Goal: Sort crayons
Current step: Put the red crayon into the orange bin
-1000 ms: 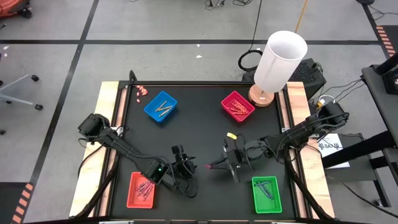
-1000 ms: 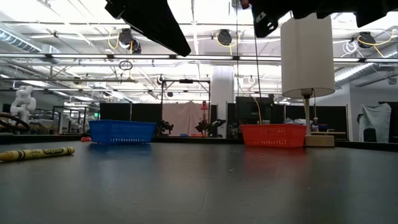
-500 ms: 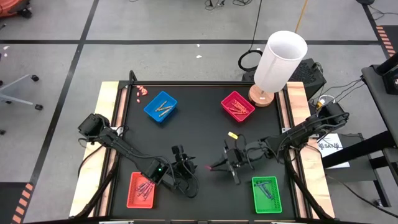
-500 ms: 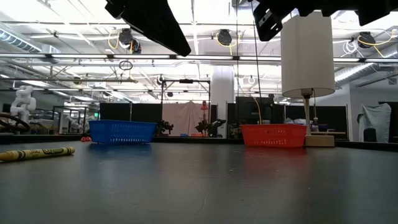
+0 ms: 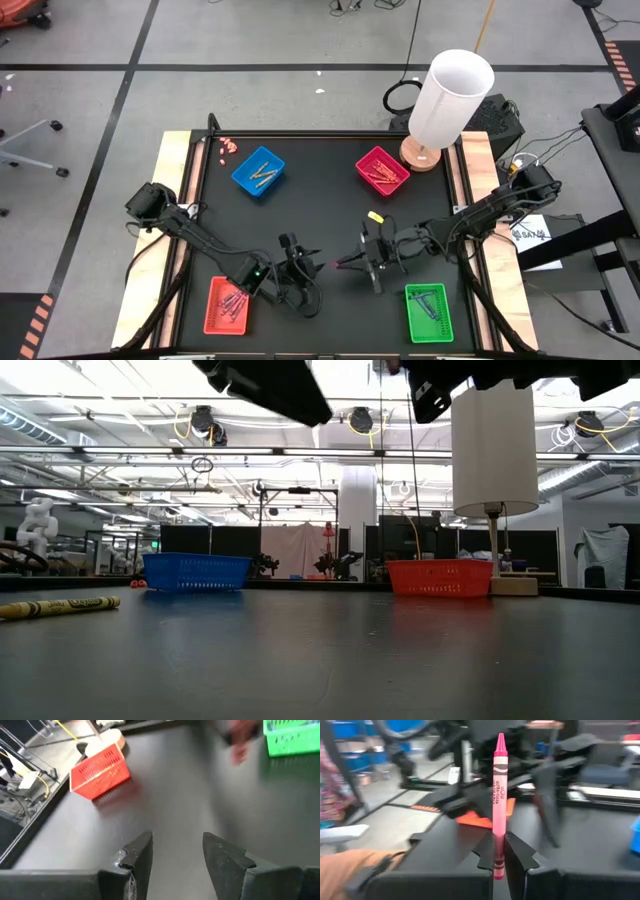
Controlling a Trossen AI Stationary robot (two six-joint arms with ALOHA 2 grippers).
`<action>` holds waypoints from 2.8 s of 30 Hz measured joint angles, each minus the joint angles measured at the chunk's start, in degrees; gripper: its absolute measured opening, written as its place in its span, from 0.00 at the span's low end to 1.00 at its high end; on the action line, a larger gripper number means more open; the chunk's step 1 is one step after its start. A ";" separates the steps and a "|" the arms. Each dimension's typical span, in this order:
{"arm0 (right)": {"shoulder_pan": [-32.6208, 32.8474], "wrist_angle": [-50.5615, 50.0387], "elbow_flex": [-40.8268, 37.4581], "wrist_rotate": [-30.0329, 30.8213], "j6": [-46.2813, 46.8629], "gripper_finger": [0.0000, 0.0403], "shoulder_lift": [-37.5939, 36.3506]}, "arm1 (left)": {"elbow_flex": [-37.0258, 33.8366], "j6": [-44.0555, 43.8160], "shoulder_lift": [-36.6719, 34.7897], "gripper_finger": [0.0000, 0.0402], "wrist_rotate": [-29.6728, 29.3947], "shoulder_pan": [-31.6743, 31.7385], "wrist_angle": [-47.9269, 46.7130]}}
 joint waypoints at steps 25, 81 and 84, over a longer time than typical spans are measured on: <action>0.02 0.40 0.00 7.69 -7.54 0.02 0.00 | 0.00 4.66 -0.55 0.43 -4.55 -1.50 17.40; 0.38 -20.95 0.00 10.73 0.43 0.54 -4.64 | 0.00 -3.90 -5.60 0.08 -1.02 -3.90 4.72; 0.48 -23.34 0.00 10.71 1.26 0.54 -5.22 | 0.00 -10.37 -8.21 0.08 1.81 -5.80 -3.44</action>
